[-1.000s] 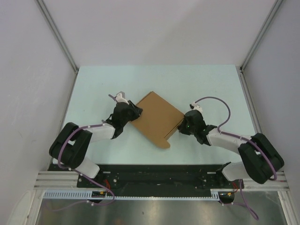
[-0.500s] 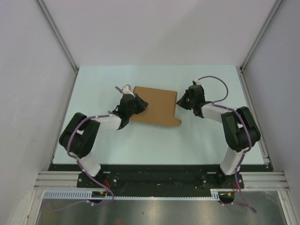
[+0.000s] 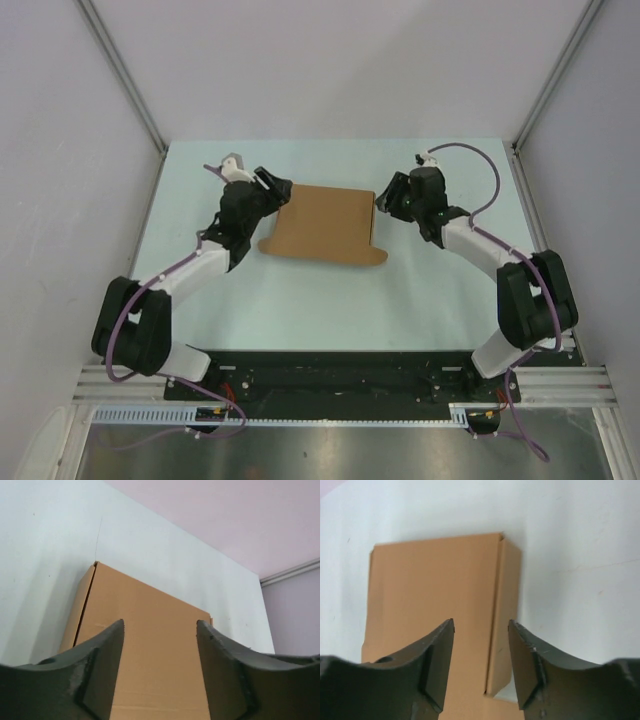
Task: Fold the paper box
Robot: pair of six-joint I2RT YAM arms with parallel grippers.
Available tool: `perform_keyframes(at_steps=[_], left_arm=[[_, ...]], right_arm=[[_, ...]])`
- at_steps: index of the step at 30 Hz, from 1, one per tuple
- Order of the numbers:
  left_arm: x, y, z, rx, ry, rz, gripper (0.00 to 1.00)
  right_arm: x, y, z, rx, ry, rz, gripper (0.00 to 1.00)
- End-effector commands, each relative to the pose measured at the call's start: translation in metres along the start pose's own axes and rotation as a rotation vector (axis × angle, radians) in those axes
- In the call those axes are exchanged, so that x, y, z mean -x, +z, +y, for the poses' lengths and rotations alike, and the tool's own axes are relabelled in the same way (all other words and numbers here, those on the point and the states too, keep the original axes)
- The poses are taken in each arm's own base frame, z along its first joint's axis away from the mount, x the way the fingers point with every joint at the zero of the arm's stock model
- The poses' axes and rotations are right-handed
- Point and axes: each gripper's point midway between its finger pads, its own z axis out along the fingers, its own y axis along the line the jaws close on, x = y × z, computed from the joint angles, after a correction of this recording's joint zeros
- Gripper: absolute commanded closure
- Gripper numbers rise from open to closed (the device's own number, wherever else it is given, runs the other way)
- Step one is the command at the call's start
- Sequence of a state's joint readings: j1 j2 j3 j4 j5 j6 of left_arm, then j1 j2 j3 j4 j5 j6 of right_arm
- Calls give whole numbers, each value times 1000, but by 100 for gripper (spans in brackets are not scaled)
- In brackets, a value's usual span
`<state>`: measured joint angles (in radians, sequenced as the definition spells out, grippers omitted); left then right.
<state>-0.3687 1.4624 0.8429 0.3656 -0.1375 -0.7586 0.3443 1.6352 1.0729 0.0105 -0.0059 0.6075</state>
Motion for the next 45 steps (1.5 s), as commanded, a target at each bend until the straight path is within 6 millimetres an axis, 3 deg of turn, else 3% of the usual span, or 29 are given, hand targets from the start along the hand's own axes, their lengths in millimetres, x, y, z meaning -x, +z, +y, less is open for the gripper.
perform_keyframes(at_steps=[1,2,4,9,15,19,26,35,37,41,44,45], left_arm=[[4,-9,13,47,86,-34,30],[-8,-13,28,69,87,-20,27],[-22,-17,40,65,89,-16,20],[-39,-23,52,54,97,4,15],[-62,-20,56,31,54,73,18],[-88,-25,74,56,9,128,24],[-106,-24,72,31,-16,204,35],[-124,-21,71,-18,-52,250,37],[-129,-23,73,-25,-66,259,38],[-129,-27,61,-69,-92,280,46],[-123,-32,45,-104,-94,310,48],[-112,-33,32,-136,-89,297,48]], right_arm=[[-27,-21,10,39,-37,52,43],[-25,-21,15,69,-27,37,38],[-44,-23,14,111,15,91,34],[-76,-20,9,117,-8,157,29],[-99,-14,9,132,-25,199,31],[-118,-7,3,133,-17,238,37],[-128,-4,-2,128,-20,265,46],[-146,1,-16,101,-22,312,44],[-151,0,-18,106,-12,327,48],[-145,-10,-6,148,5,331,58],[-130,-22,9,195,20,317,64],[-130,-26,9,194,28,334,65]])
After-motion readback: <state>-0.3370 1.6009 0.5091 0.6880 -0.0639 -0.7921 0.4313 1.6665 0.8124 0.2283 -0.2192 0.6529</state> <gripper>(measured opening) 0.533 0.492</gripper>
